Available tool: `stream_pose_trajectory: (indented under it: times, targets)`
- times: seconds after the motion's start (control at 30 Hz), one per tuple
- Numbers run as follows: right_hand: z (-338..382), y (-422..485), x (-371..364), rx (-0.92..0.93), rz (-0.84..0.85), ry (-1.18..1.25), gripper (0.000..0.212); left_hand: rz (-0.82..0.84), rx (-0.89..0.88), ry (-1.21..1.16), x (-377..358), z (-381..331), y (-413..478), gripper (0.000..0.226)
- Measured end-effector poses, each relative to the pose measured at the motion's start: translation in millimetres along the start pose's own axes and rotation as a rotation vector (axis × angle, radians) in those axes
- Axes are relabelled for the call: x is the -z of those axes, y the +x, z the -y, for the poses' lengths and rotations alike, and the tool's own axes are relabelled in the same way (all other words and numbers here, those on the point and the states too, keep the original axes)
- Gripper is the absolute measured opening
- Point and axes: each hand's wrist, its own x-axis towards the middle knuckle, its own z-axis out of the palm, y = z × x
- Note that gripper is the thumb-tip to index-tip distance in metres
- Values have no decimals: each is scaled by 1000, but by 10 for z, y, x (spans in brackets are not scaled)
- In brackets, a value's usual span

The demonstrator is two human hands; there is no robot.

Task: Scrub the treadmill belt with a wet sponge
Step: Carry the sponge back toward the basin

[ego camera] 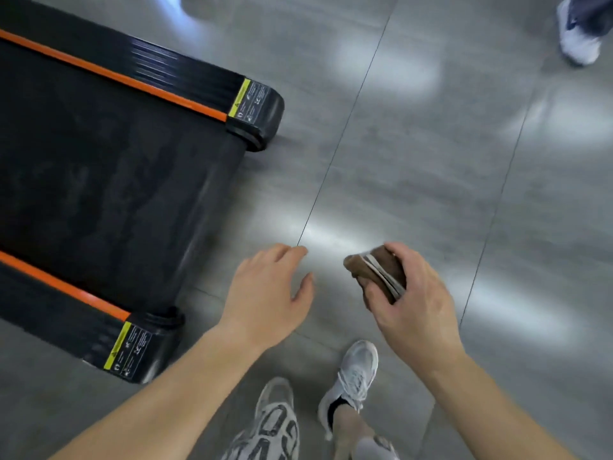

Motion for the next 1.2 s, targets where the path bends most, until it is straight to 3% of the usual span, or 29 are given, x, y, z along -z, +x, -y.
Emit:
stream_pose_trajectory:
  times: [0.3,0.67,0.9,1.2]
  targets:
    - [88,2541,442,69,84,5,48,-54,66,-51,539,-287,2151,46]
    - [493,5413,346,175,151,53,48,-128,178,-99,1301,-303,4609,43]
    - [817,7240,261,291,286,120,46,-229,355,-148,1716,-298,6083,44]
    - [1321,9182,-174,495,407,4,49,-347,586,-250,2173,37,7668,44]
